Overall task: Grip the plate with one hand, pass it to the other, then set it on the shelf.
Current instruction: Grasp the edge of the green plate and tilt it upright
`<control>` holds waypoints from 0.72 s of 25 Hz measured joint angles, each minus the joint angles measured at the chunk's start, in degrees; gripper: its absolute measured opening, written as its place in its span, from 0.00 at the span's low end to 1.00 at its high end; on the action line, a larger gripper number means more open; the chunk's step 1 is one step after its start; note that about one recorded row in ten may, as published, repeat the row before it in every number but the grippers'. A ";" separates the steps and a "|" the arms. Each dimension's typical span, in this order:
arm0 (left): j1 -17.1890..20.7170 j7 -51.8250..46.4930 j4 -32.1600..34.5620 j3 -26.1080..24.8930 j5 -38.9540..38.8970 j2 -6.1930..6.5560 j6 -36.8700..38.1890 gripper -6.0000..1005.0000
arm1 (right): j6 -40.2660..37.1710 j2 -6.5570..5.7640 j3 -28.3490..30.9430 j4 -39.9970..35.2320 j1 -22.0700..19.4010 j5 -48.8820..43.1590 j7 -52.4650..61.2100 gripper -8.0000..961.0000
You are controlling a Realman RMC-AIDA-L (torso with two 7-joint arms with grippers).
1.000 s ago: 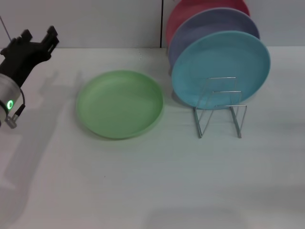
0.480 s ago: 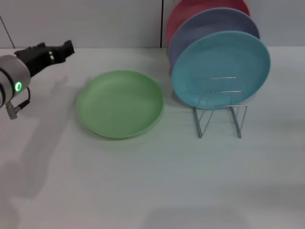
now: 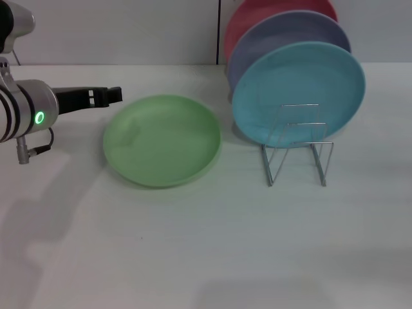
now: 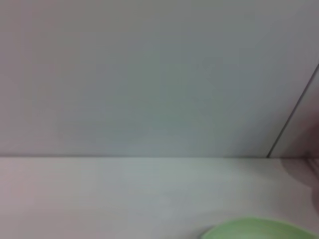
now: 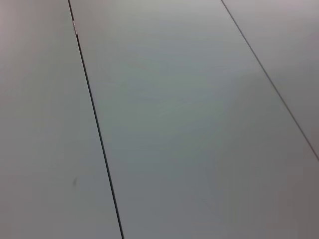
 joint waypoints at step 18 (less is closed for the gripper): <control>-8.25 0.17 10.78 -2.66 0.36 -0.06 -8.38 0.69 | 0.44 0.08 -0.09 0.16 0.24 -0.10 0.00 0.65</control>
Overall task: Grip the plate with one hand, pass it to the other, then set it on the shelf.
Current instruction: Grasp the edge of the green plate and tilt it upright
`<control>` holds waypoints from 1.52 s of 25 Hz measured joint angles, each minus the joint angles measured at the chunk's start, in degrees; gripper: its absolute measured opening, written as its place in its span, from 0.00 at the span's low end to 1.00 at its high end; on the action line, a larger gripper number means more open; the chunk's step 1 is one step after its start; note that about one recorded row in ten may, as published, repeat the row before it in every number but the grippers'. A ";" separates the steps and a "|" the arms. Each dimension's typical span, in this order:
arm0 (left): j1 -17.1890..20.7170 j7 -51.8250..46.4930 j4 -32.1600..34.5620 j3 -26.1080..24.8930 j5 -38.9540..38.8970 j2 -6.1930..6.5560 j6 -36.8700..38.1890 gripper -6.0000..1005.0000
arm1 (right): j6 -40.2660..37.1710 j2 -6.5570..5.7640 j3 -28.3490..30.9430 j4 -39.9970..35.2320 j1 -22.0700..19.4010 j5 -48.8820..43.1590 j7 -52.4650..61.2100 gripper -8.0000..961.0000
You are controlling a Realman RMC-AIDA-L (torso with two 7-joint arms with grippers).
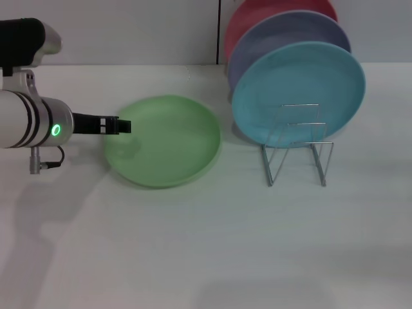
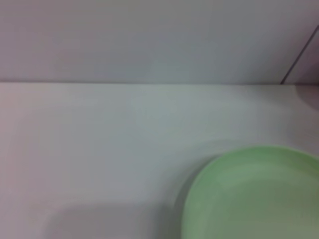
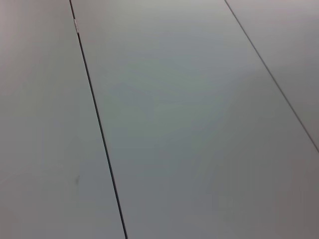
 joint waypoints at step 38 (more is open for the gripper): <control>-7.46 1.44 12.03 -3.07 2.20 0.16 -2.51 0.69 | -0.21 0.26 0.01 0.26 0.21 -0.17 0.00 0.65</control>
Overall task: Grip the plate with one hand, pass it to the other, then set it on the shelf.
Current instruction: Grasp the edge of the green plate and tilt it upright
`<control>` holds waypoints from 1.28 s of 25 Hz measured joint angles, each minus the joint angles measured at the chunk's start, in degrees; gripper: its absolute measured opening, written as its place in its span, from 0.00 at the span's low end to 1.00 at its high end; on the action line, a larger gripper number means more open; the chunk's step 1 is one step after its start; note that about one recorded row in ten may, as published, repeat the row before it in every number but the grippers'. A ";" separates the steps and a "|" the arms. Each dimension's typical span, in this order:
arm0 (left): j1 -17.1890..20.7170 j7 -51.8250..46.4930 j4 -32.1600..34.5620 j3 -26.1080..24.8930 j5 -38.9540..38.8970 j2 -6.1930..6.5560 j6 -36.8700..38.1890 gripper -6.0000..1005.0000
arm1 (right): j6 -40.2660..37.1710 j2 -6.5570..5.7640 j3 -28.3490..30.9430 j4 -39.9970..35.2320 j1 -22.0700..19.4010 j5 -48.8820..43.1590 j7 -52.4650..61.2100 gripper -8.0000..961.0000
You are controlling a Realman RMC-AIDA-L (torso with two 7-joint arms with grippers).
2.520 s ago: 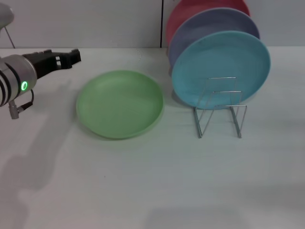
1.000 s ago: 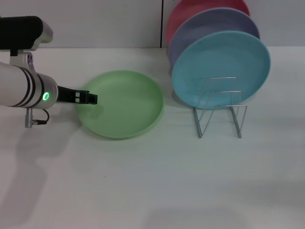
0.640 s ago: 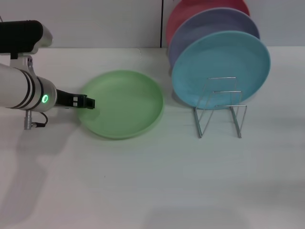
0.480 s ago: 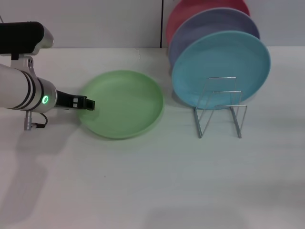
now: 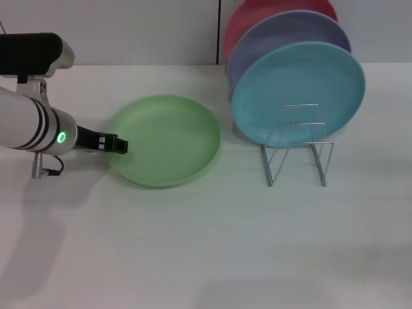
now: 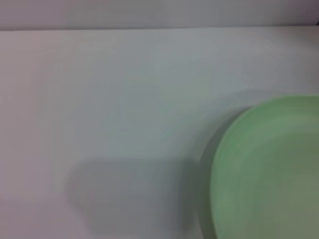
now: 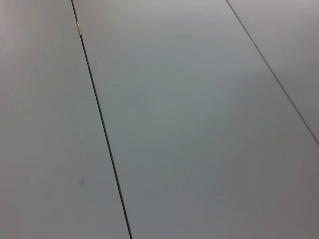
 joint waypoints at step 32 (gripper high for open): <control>-1.38 1.63 1.83 0.23 -0.01 -0.09 -1.49 0.27 | -0.34 0.38 0.00 0.01 -0.28 0.00 0.00 0.65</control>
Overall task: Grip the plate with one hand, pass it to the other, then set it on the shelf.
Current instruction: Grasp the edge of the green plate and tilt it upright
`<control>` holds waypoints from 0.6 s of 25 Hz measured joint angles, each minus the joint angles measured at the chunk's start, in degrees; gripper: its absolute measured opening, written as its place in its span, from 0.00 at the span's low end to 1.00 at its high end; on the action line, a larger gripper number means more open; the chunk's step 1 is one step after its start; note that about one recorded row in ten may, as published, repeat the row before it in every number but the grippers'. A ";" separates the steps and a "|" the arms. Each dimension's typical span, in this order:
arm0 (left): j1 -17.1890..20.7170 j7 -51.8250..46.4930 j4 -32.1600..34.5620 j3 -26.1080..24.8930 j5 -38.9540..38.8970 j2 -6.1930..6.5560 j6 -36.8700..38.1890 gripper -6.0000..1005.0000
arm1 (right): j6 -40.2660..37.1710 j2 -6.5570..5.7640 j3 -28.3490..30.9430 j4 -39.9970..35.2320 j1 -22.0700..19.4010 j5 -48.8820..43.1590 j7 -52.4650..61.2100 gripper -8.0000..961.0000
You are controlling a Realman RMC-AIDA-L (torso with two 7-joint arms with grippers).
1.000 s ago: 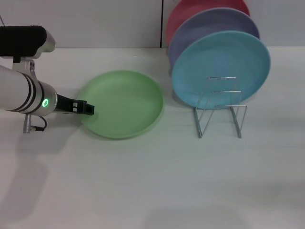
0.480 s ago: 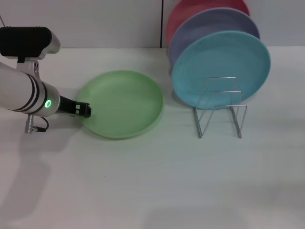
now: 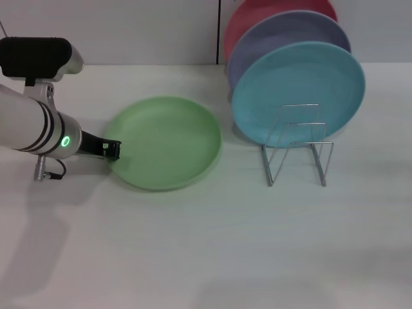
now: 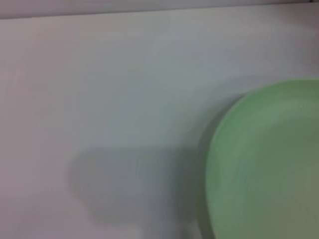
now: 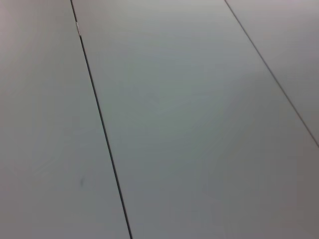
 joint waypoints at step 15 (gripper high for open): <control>-0.23 0.72 0.00 0.05 0.01 0.07 -0.36 0.17 | -0.17 -0.02 -0.09 0.09 0.00 -0.01 0.00 0.65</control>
